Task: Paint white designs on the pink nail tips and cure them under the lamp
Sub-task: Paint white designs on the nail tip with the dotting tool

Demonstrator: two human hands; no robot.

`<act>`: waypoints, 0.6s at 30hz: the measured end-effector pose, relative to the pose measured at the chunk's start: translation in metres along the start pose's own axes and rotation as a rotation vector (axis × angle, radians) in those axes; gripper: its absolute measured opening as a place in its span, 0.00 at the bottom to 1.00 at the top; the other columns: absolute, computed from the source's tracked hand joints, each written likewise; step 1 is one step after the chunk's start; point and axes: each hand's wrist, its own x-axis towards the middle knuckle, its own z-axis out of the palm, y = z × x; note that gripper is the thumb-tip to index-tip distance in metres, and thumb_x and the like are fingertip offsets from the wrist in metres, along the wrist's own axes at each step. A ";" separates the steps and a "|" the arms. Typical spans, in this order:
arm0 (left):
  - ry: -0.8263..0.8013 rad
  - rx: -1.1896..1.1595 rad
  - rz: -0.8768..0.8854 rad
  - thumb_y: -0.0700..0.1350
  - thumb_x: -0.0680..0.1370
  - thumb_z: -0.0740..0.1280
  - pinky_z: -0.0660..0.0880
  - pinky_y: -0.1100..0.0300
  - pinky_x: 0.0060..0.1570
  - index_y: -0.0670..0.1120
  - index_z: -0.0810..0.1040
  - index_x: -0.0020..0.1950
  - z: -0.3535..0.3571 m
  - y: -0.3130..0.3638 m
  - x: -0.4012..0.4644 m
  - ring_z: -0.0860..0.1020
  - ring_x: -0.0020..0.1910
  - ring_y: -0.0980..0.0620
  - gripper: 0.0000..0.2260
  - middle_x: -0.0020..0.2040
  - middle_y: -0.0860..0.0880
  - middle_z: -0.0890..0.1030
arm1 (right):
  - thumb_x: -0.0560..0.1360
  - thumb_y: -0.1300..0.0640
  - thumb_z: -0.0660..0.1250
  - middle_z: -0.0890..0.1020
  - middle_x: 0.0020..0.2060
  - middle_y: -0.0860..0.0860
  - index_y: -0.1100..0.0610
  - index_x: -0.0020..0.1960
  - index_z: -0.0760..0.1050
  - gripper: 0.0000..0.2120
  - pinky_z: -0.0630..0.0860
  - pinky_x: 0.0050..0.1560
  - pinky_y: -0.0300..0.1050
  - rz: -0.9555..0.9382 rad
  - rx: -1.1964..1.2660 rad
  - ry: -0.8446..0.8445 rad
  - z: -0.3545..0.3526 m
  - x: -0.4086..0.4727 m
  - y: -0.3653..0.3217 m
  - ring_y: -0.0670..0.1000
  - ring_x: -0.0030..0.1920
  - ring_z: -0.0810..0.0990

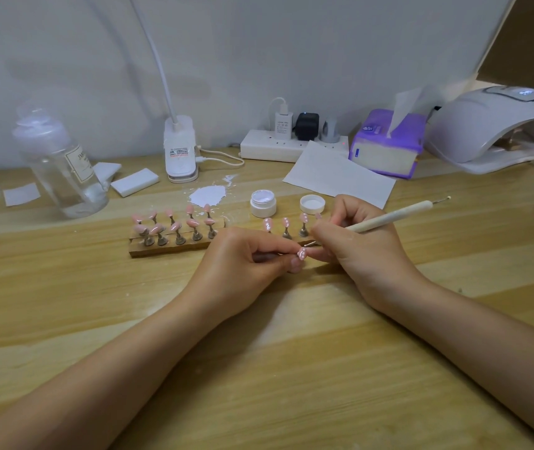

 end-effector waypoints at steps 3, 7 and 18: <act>0.003 0.003 0.006 0.37 0.70 0.72 0.72 0.74 0.40 0.45 0.84 0.45 0.000 0.000 0.000 0.77 0.35 0.68 0.06 0.35 0.54 0.83 | 0.72 0.70 0.66 0.65 0.20 0.44 0.57 0.28 0.61 0.20 0.74 0.27 0.33 -0.005 -0.002 -0.020 0.000 -0.001 0.000 0.39 0.22 0.73; -0.005 -0.004 -0.001 0.37 0.70 0.72 0.71 0.75 0.40 0.44 0.84 0.45 0.000 0.000 0.000 0.77 0.35 0.69 0.06 0.35 0.55 0.83 | 0.71 0.73 0.65 0.65 0.20 0.44 0.58 0.27 0.61 0.20 0.74 0.27 0.32 -0.015 -0.009 -0.037 0.000 -0.001 -0.001 0.39 0.23 0.73; -0.011 -0.015 -0.007 0.37 0.70 0.72 0.72 0.74 0.40 0.43 0.84 0.45 0.000 0.001 0.000 0.77 0.35 0.68 0.05 0.36 0.54 0.83 | 0.69 0.74 0.64 0.66 0.20 0.46 0.57 0.26 0.62 0.20 0.73 0.27 0.32 -0.017 -0.025 -0.029 0.000 -0.001 0.000 0.41 0.25 0.73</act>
